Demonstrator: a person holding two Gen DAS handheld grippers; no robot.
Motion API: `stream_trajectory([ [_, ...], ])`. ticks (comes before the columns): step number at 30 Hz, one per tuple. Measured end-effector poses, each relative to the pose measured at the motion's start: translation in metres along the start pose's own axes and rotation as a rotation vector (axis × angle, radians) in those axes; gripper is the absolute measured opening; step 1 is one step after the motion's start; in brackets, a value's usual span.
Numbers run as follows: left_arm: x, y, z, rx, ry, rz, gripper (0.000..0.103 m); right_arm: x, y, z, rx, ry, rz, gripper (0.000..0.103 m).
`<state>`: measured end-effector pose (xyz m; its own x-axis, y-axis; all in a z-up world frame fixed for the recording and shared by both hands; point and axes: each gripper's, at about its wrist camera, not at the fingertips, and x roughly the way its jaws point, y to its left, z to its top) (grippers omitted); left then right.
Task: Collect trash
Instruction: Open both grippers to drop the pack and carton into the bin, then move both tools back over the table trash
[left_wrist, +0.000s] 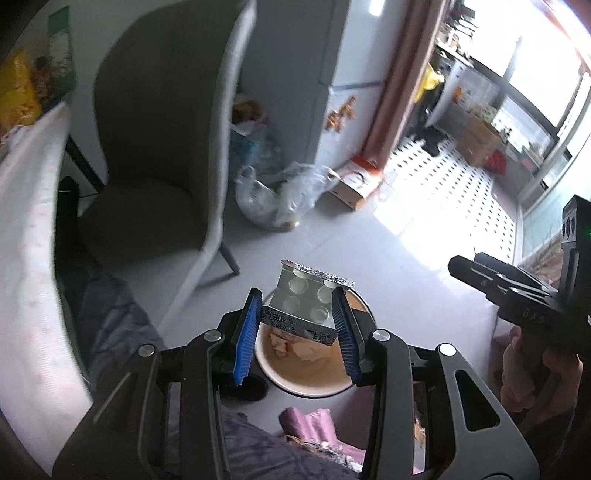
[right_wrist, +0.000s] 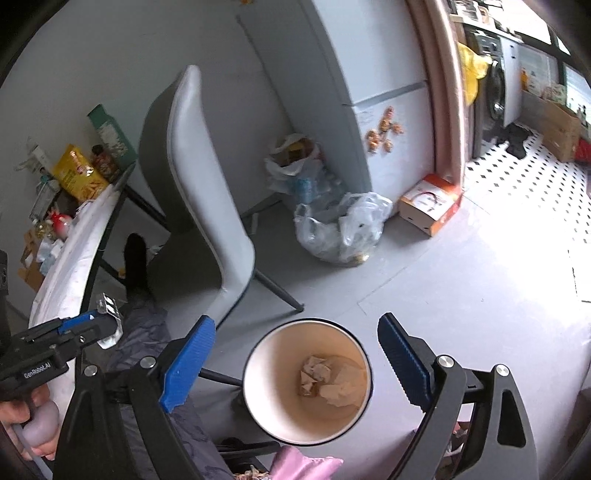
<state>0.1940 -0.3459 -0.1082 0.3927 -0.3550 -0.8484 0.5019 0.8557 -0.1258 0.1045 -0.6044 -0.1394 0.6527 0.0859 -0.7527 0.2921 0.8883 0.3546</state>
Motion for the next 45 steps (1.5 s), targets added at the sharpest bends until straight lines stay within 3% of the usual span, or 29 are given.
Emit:
stream_trajectory([
  [2,0.007,-0.008,0.000,0.007,0.013,-0.018,0.041,-0.003,-0.009,-0.001,0.019,-0.005,-0.009,0.088],
  [3,0.009,-0.012,0.000,0.013,0.013,-0.037,0.047,-0.004,-0.012,-0.002,0.026,-0.006,-0.012,0.088],
  [4,0.010,-0.015,0.001,0.020,0.012,-0.048,0.068,-0.004,-0.016,-0.002,0.035,-0.006,-0.016,0.088],
  [5,0.008,-0.017,0.002,0.028,-0.005,-0.050,0.082,-0.004,-0.019,-0.003,0.041,-0.006,-0.018,0.088],
  [8,-0.002,-0.011,0.003,0.023,-0.053,-0.031,0.091,-0.003,-0.019,-0.006,0.042,-0.006,-0.018,0.088],
  [15,-0.026,0.008,0.004,-0.026,-0.086,-0.013,0.094,0.001,0.005,-0.007,0.008,0.006,0.018,0.088],
  [27,-0.102,0.064,-0.016,-0.139,-0.229,0.042,0.097,-0.013,0.089,-0.004,-0.126,-0.026,0.092,0.095],
  [37,-0.177,0.123,-0.052,-0.284,-0.424,0.181,0.097,-0.034,0.176,-0.010,-0.259,-0.041,0.105,0.095],
  [42,-0.202,0.146,-0.070,-0.366,-0.467,0.276,0.097,-0.045,0.213,-0.016,-0.318,-0.062,0.066,0.095],
  [45,-0.217,0.167,-0.084,-0.427,-0.491,0.291,0.097,-0.049,0.239,-0.018,-0.361,-0.023,0.099,0.095],
])
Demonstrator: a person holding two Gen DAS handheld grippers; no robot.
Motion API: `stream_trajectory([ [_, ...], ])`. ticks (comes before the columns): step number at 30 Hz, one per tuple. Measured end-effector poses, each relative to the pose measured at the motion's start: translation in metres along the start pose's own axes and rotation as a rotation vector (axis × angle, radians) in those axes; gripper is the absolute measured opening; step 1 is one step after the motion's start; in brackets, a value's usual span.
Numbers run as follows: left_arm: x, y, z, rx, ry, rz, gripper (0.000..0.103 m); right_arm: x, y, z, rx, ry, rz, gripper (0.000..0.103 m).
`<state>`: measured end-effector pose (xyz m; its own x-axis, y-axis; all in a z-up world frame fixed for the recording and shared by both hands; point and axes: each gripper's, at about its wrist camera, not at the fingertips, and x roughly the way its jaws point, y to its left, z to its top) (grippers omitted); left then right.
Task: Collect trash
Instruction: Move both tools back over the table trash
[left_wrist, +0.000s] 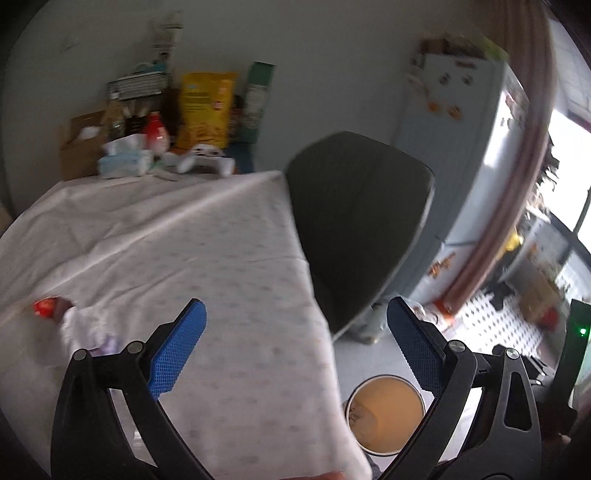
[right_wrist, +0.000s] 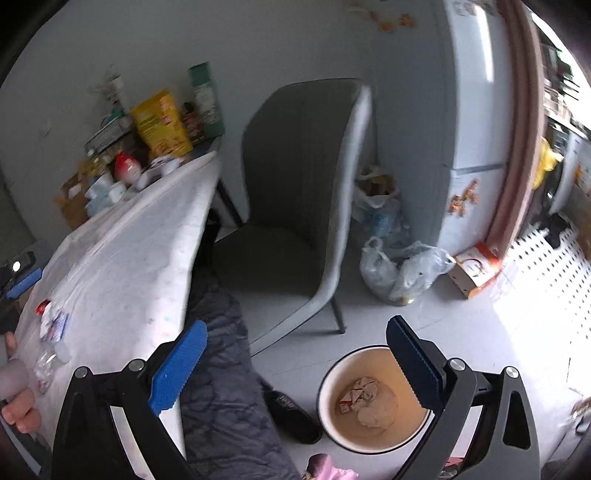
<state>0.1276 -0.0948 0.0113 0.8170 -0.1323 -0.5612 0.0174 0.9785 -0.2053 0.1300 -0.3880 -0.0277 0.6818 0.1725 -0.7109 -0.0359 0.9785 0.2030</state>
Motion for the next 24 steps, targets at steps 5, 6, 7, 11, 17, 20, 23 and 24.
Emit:
stream_trajectory([
  [5,-0.022,0.039,-0.001,-0.067,-0.053,-0.012,0.097,-0.009,0.033,0.003,-0.059,-0.025,0.072,0.095],
  [6,-0.027,0.044,-0.001,-0.069,-0.066,-0.001,0.097,-0.012,0.043,0.003,-0.077,-0.036,0.090,0.095],
  [7,-0.033,0.052,-0.002,-0.074,-0.083,0.011,0.097,-0.012,0.051,0.003,-0.090,-0.040,0.101,0.095],
  [11,-0.047,0.078,-0.003,-0.104,-0.106,0.037,0.097,-0.011,0.084,0.002,-0.132,-0.031,0.134,0.095],
  [17,-0.065,0.110,-0.008,-0.120,-0.122,0.078,0.097,-0.007,0.125,0.001,-0.194,-0.020,0.186,0.095],
  [20,-0.072,0.124,-0.011,-0.124,-0.122,0.097,0.097,-0.007,0.144,-0.002,-0.215,-0.019,0.227,0.095],
  [23,-0.081,0.141,-0.016,-0.133,-0.126,0.124,0.097,-0.007,0.162,-0.006,-0.240,-0.020,0.260,0.095],
  [24,-0.083,0.145,-0.017,-0.135,-0.125,0.131,0.097,-0.006,0.168,-0.006,-0.245,-0.015,0.272,0.095],
])
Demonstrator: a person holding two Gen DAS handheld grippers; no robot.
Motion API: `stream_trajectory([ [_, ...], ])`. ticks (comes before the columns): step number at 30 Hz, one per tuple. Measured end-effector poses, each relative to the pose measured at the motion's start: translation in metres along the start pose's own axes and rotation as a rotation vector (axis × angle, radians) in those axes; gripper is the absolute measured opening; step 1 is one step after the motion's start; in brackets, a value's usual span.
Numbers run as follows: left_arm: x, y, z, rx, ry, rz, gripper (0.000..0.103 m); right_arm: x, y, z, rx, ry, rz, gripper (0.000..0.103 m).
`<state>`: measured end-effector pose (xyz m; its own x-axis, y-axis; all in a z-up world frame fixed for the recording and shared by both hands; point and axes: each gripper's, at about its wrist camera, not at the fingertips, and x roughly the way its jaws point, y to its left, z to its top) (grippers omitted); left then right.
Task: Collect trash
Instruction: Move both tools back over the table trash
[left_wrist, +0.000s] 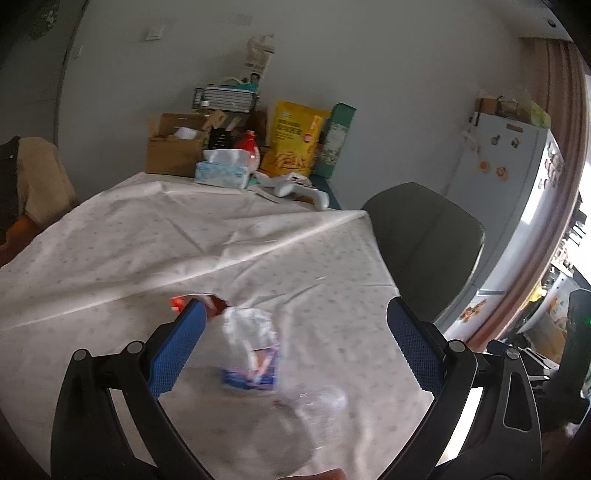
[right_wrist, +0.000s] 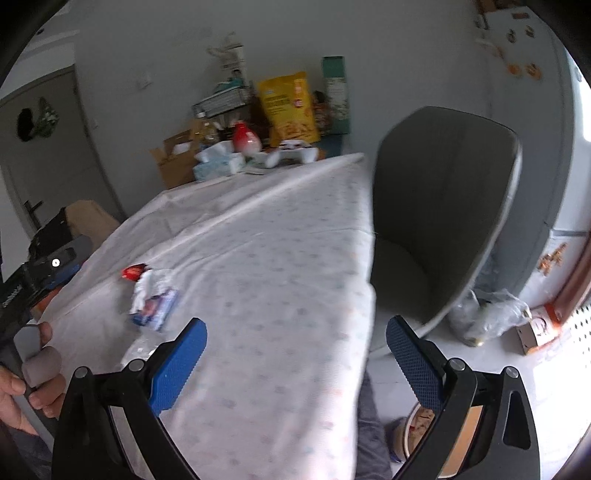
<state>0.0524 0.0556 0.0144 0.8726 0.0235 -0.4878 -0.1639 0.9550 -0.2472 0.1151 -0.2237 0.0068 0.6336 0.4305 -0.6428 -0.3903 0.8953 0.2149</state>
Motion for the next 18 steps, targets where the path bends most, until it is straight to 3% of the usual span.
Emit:
stream_trajectory([
  [9,-0.011,0.047,-0.011,-0.028,0.024,0.072,0.097,0.015,0.039,-0.004,-0.055,0.031,0.075,0.095],
  [18,-0.007,0.082,-0.023,-0.067,0.070,0.063,0.097,0.042,0.078,-0.014,-0.095,0.114,0.198,0.093],
])
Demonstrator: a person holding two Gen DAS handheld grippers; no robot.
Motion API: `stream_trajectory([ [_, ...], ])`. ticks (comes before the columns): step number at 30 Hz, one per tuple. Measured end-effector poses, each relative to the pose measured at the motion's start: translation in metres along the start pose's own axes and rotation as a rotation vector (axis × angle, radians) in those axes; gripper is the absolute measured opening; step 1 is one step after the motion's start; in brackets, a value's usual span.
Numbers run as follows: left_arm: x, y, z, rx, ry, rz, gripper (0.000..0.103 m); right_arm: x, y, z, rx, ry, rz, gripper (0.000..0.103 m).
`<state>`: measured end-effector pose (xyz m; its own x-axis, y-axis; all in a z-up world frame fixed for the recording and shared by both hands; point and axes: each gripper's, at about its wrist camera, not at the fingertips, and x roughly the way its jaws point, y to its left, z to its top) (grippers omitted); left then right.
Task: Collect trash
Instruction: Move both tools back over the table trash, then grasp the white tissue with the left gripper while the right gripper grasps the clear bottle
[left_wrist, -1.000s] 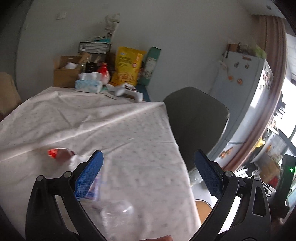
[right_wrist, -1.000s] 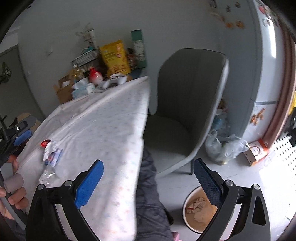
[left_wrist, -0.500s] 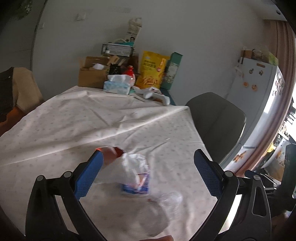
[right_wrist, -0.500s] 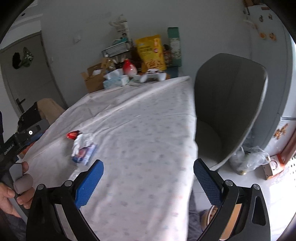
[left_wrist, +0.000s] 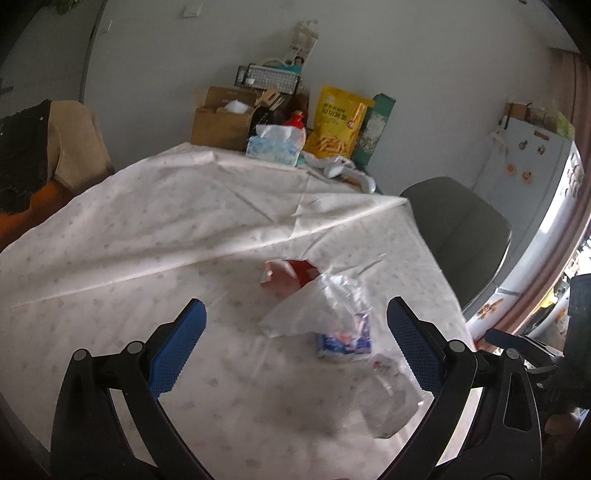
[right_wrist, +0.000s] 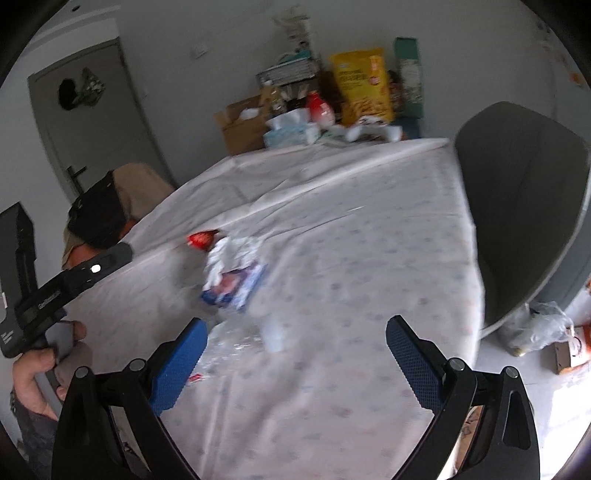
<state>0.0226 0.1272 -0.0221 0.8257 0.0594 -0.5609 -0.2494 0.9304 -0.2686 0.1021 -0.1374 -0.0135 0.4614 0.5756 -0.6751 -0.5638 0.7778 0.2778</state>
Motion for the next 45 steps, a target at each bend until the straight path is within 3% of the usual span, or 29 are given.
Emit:
stream_trajectory([
  [11,0.009,0.023,-0.018,-0.038,0.076,-0.010,0.097,0.060,0.023,-0.013,0.042,0.142,0.100,0.086],
  [14,0.012,0.024,-0.018,-0.037,0.082,-0.010,0.097,0.072,0.024,-0.012,0.055,0.166,0.102,0.078],
  [18,0.013,0.024,-0.017,-0.033,0.081,-0.008,0.097,0.075,0.025,-0.010,0.046,0.156,0.114,0.070],
  [25,0.024,0.012,-0.012,-0.003,0.087,-0.021,0.097,0.063,0.008,-0.004,0.072,0.115,0.092,0.070],
  [32,0.047,0.002,-0.002,0.004,0.117,-0.045,0.086,0.047,-0.018,0.005,0.106,0.069,0.053,0.070],
  [37,0.069,-0.010,0.002,0.016,0.141,-0.046,0.085,0.037,-0.030,0.007,0.124,0.045,0.035,0.070],
  [42,0.089,-0.012,0.000,-0.006,0.186,-0.042,0.071,0.030,-0.040,0.007,0.135,0.033,0.024,0.070],
  [43,0.093,-0.012,-0.001,-0.017,0.200,-0.052,0.065,0.030,-0.041,0.007,0.138,0.031,0.024,0.070],
  [45,0.099,-0.011,-0.004,-0.025,0.222,-0.057,0.037,0.029,-0.044,0.006,0.143,0.030,0.020,0.070],
])
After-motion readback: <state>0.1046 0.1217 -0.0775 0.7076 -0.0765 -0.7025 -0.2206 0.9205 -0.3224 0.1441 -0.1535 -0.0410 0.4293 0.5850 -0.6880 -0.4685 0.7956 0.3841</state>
